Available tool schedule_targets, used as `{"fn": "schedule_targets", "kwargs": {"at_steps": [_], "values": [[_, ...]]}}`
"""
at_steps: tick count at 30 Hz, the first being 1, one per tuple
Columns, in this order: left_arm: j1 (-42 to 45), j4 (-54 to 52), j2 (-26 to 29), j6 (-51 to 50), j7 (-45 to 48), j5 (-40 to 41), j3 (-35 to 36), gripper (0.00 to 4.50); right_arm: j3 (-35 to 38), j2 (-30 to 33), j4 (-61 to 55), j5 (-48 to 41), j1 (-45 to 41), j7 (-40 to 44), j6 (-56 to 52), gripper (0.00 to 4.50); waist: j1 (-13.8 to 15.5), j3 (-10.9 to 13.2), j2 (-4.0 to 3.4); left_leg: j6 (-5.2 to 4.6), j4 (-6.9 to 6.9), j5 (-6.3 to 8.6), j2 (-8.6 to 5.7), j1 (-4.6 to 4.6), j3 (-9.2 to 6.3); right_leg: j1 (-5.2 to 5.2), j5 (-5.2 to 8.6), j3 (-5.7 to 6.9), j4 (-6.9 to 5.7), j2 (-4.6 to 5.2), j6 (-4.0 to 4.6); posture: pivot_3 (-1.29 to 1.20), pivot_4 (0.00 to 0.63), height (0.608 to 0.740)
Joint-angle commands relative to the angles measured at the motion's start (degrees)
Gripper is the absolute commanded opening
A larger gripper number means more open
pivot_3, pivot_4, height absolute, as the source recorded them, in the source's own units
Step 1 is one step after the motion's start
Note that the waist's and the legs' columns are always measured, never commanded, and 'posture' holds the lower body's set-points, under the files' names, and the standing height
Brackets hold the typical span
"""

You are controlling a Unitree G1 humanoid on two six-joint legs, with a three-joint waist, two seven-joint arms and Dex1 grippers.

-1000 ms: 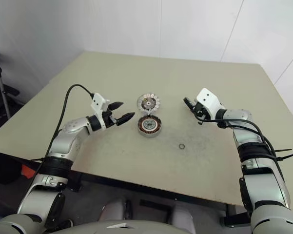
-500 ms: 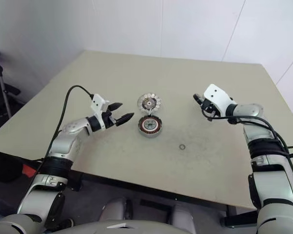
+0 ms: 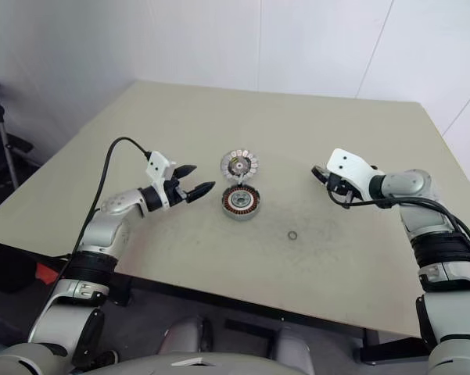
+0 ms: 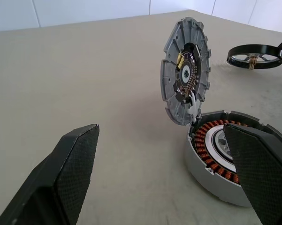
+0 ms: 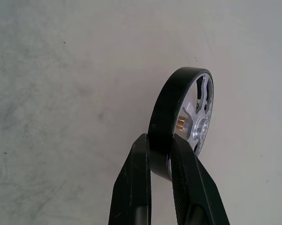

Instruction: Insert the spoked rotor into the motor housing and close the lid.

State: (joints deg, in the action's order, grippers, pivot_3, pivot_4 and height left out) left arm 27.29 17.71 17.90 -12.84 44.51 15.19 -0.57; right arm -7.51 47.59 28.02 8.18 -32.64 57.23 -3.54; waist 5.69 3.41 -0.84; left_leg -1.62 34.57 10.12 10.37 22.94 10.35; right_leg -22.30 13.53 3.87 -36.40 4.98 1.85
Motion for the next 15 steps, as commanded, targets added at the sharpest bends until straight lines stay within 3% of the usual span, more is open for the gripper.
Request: {"fn": "schedule_targets", "kwargs": {"at_steps": [1, 11, 15], "values": [[1.2, -0.8, 0.0, 1.1, 0.0, 0.1, 0.3, 4.5, -0.3, 2.0, 0.2, 2.3, -0.3, -1.5, -0.4, 0.51, 0.0, 0.0, 0.0, 0.0, 0.0, 0.0, 0.0, 0.0, 0.0, 0.0, 0.0, 0.0, 0.0, 0.0, 0.0, 0.0, 0.0, 0.74], [1.1, -0.8, -0.1, 1.5, -0.1, -0.1, 0.3, 4.5, -1.6, 2.2, 1.7, 1.9, 0.7, 2.9, -4.4, 0.51, 0.1, 0.0, 0.0, 0.0, 0.0, 0.0, -0.01, -0.03, 0.0, 0.05, 0.0, 0.0, 0.02, 0.0, 0.0, 0.0, 0.0, 0.74], [1.1, -0.6, 0.0, 1.7, -0.2, -0.2, 0.4, 4.5, -1.2, 1.9, 1.6, 2.1, 0.3, 2.1, -3.3, 1.43, 0.0, 0.0, 0.0, 0.0, 0.0, 0.0, -0.01, -0.02, 0.0, 0.03, 0.0, 0.0, 0.02, 0.0, 0.0, 0.0, 0.0, 0.74]]}}
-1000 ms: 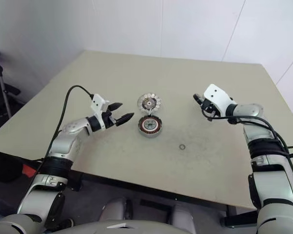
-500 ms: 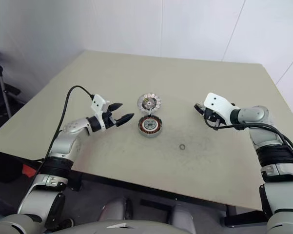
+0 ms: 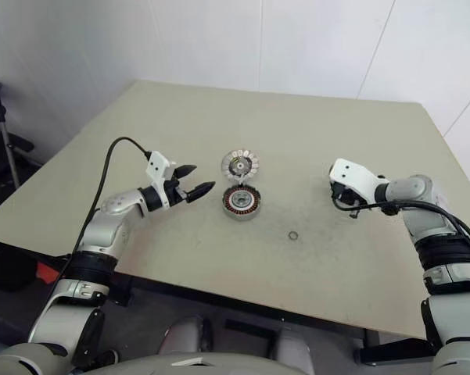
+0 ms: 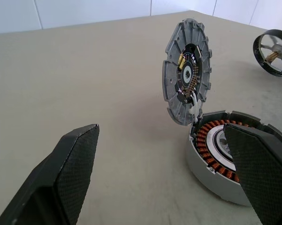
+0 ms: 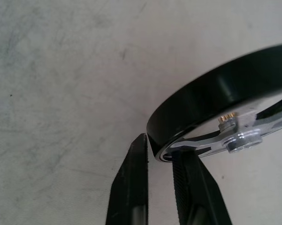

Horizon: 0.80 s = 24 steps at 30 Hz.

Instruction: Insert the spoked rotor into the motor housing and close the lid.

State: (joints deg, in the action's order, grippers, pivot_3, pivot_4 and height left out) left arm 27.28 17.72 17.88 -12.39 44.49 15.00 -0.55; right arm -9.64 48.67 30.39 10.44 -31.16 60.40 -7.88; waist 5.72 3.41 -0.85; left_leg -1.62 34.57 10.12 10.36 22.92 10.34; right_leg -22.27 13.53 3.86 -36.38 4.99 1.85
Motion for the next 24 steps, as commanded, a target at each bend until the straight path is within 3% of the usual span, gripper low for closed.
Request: {"fn": "schedule_targets", "kwargs": {"at_steps": [1, 4, 12, 24], "values": [[1.2, -0.5, 0.0, 1.3, -0.2, 0.0, 0.3, 4.5, 1.1, 0.7, -0.5, 0.2, -1.5, -2.1, 1.6, 1.77, 0.0, 0.0, 0.0, 0.0, 0.0, 0.0, 0.0, 0.0, 0.0, -0.01, 0.0, 0.0, -0.01, 0.0, 0.0, 0.0, 0.0, 0.74], [1.2, -0.5, 0.0, 1.3, -0.2, -0.1, 0.4, 4.5, 1.4, 0.7, -0.9, -0.5, -2.1, -1.8, 1.8, 2.74, -0.1, 0.0, 0.0, 0.0, -0.01, 0.0, 0.01, 0.0, 0.0, -0.02, 0.0, 0.0, 0.0, -0.01, 0.0, 0.0, 0.0, 0.74], [1.3, -0.2, 0.0, 1.5, 0.0, -0.1, 0.3, 4.5, 2.3, 0.9, -4.4, -2.0, -3.1, -1.3, 1.0, 2.74, -0.1, 0.0, 0.0, 0.0, -0.01, 0.0, 0.01, 0.0, 0.0, -0.02, 0.0, 0.0, 0.0, 0.0, 0.0, 0.0, 0.0, 0.74], [1.6, 0.7, 0.0, 1.7, 0.4, -0.3, 0.2, 4.5, 5.5, 1.8, -16.7, -11.2, -0.2, 5.8, -2.3, 2.74, 0.1, 0.0, -0.01, 0.0, -0.02, 0.0, 0.02, 0.02, 0.0, -0.02, 0.0, 0.0, 0.0, 0.0, 0.0, 0.0, 0.0, 0.74]]}}
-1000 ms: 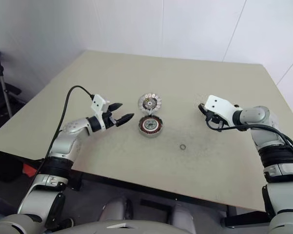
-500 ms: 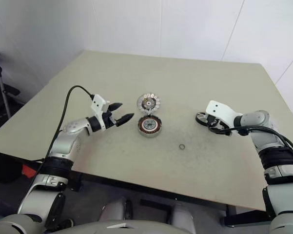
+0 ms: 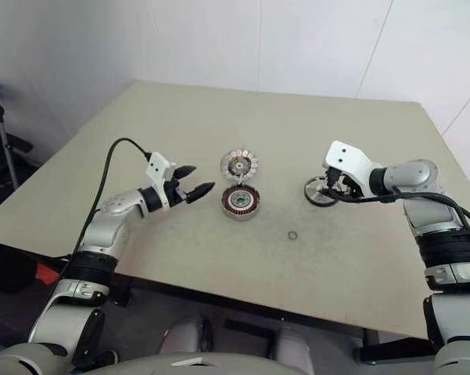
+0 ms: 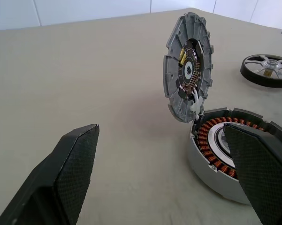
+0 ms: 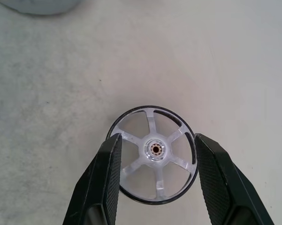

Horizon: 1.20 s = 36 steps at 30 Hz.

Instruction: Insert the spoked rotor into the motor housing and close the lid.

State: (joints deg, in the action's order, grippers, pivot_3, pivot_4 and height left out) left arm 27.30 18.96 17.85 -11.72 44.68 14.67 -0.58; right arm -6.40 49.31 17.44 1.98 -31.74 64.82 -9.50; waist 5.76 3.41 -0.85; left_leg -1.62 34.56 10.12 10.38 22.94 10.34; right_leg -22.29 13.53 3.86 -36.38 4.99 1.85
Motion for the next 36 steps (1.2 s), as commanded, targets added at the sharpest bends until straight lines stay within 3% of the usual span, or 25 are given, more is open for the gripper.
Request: {"fn": "schedule_targets", "kwargs": {"at_steps": [1, 6, 12, 24, 36], "values": [[1.6, -0.5, 0.0, 1.1, 0.2, 0.1, 0.2, 4.5, 2.6, 1.0, -4.7, -3.7, 0.6, 1.9, -1.1, 2.74, 0.1, 0.0, 0.0, 0.0, 0.0, 0.0, 0.0, 0.0, 0.0, 0.0, 0.0, 0.0, 0.0, 0.0, 0.0, 0.0, 0.0, 0.74], [1.6, -0.3, -0.2, 1.1, 0.2, -0.1, 0.1, 4.5, 2.7, 1.2, -6.5, -6.7, 3.2, 4.5, -2.0, 2.74, 0.1, 0.0, 0.0, 0.0, 0.0, 0.0, 0.0, -0.01, 0.0, 0.0, 0.0, 0.0, 0.01, 0.0, 0.0, 0.0, 0.0, 0.74], [1.1, -0.6, -0.3, 0.9, 0.2, -0.1, 0.1, 4.5, 4.3, 1.8, -14.4, -16.7, 12.4, 11.7, -10.8, 2.74, 0.6, 0.0, -0.01, -0.03, -0.09, 0.01, 0.0, 0.0, -0.03, 0.07, 0.0, 0.03, 0.21, 0.0, 0.0, 0.0, 0.0, 0.74], [1.3, 0.1, -0.4, 0.8, 0.5, -0.2, 0.2, 4.5, 1.7, -1.6, -13.8, -17.9, 13.7, 9.9, -15.0, 2.74, 0.5, 0.0, -0.01, -0.01, -0.22, 0.01, 0.0, -0.17, -0.02, 0.27, 0.01, 0.04, 0.52, -0.01, -0.03, 0.0, 0.0, 0.74], [0.7, -1.1, 0.5, 0.2, 0.5, 0.0, 0.4, 4.5, -1.4, -4.0, -8.4, -13.8, 13.5, 8.6, -9.0, 2.74, 0.6, 0.0, -0.02, -0.03, -0.36, 0.02, -0.04, -0.13, -0.03, 0.27, 0.0, 0.09, 0.61, 0.0, -0.02, 0.0, 0.0, 0.74]]}}
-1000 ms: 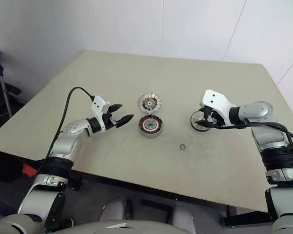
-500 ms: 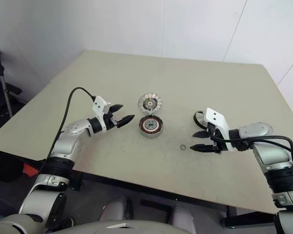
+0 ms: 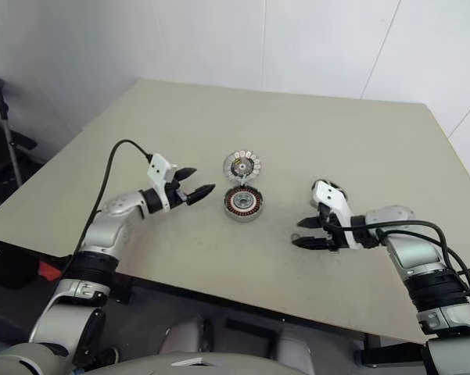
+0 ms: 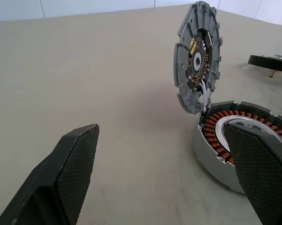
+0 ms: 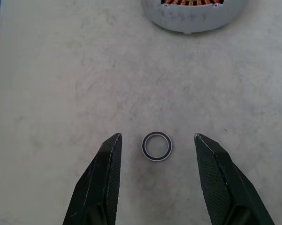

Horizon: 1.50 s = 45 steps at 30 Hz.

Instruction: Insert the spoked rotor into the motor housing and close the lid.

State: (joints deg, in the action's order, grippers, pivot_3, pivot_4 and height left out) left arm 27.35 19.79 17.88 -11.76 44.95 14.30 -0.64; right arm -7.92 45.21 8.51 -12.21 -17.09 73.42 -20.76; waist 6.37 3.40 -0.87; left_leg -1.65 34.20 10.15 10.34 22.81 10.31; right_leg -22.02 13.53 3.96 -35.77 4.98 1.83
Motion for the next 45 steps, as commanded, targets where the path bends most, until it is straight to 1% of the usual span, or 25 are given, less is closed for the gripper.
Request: {"fn": "schedule_targets", "kwargs": {"at_steps": [1, 4, 10, 21, 34, 36, 38, 41, 42, 45], "values": [[0.7, -2.0, 0.6, 0.2, 0.2, 0.4, 0.4, 4.5, 0.0, 0.0, 0.9, 0.9, -1.1, -0.2, 2.9, 2.74, 0.0, 0.0, 0.0, 0.0, 0.0, 0.0, 0.0, 0.0, 0.0, 0.0, 0.0, 0.0, 0.0, 0.0, 0.0, 0.0, 0.0, 0.74], [0.9, -1.9, 0.6, 0.1, 0.3, 0.3, 0.3, 4.5, -0.2, -0.3, 1.9, 1.9, -0.8, -0.5, 5.3, 2.74, 0.0, 0.0, 0.0, 0.01, 0.01, -0.01, 0.01, -0.02, 0.0, 0.02, 0.0, 0.0, -0.01, 0.0, 0.0, 0.0, 0.0, 0.74], [1.3, -1.6, 0.9, 0.1, 0.6, 0.2, 0.2, 4.5, -0.6, -0.8, 0.5, 3.2, -0.4, -2.1, 6.7, 2.74, 0.0, 0.0, 0.0, 0.01, 0.01, -0.01, 0.0, -0.02, 0.0, 0.02, 0.0, 0.0, -0.01, 0.0, 0.0, 0.0, 0.0, 0.74], [1.4, -1.5, 1.3, -0.1, 1.0, 0.0, 0.2, 4.5, -1.1, -1.0, -1.9, 3.3, 0.3, -2.7, 6.6, 2.74, 0.0, 0.0, 0.0, 0.01, 0.01, -0.01, 0.01, -0.03, 0.0, 0.02, 0.0, 0.0, -0.02, 0.0, 0.0, 0.0, 0.0, 0.74], [1.6, -1.3, 1.6, 0.1, 1.1, -0.1, 0.2, 4.5, -1.9, -0.6, 0.8, 4.8, 0.4, -2.9, 6.8, 2.74, 0.0, 0.0, 0.0, 0.01, 0.02, -0.01, 0.0, -0.05, 0.0, 0.06, 0.0, 0.0, -0.02, 0.0, 0.0, 0.0, 0.0, 0.74], [1.7, -1.2, 1.6, 0.2, 1.1, -0.2, 0.3, 4.5, -2.0, -0.7, 1.4, 4.9, 0.2, -2.7, 6.6, 2.34, 0.0, 0.0, 0.0, 0.0, 0.02, -0.01, 0.0, -0.07, 0.0, 0.08, 0.0, 0.0, -0.02, 0.0, 0.0, 0.0, 0.0, 0.74], [1.8, -1.0, 1.6, 0.3, 1.1, -0.2, 0.3, 4.5, -2.0, -0.6, 2.0, 5.0, -0.1, -2.5, 6.6, 1.84, 0.0, 0.0, 0.0, 0.01, 0.02, -0.01, 0.0, -0.12, 0.0, 0.13, 0.0, 0.0, -0.02, 0.0, 0.0, 0.0, 0.0, 0.74], [2.0, -0.9, 1.6, 0.4, 1.1, -0.3, 0.4, 4.5, -2.1, -0.6, 3.0, 5.8, -0.5, -3.2, 7.8, 0.78, 0.0, 0.0, 0.0, 0.01, 0.02, -0.01, 0.01, -0.23, -0.01, 0.26, 0.0, 0.0, -0.01, 0.0, 0.0, 0.0, 0.0, 0.74], [2.0, -0.8, 1.6, 0.4, 1.1, -0.3, 0.4, 4.5, -2.1, -0.6, 3.3, 6.0, -0.7, -3.4, 8.3, 0.6, 0.0, 0.0, 0.0, 0.01, 0.01, 0.0, 0.01, -0.26, -0.01, 0.28, 0.0, 0.0, -0.01, 0.0, 0.0, 0.0, 0.0, 0.74], [2.2, -0.7, 1.6, 0.5, 1.1, -0.3, 0.4, 4.5, -2.1, -0.7, 4.1, 6.3, -1.0, -3.6, 9.0, 0.6, 0.0, 0.0, 0.0, 0.01, 0.01, 0.0, 0.0, -0.33, -0.01, 0.38, 0.0, 0.0, 0.01, 0.0, 0.0, 0.0, 0.0, 0.74]]}}
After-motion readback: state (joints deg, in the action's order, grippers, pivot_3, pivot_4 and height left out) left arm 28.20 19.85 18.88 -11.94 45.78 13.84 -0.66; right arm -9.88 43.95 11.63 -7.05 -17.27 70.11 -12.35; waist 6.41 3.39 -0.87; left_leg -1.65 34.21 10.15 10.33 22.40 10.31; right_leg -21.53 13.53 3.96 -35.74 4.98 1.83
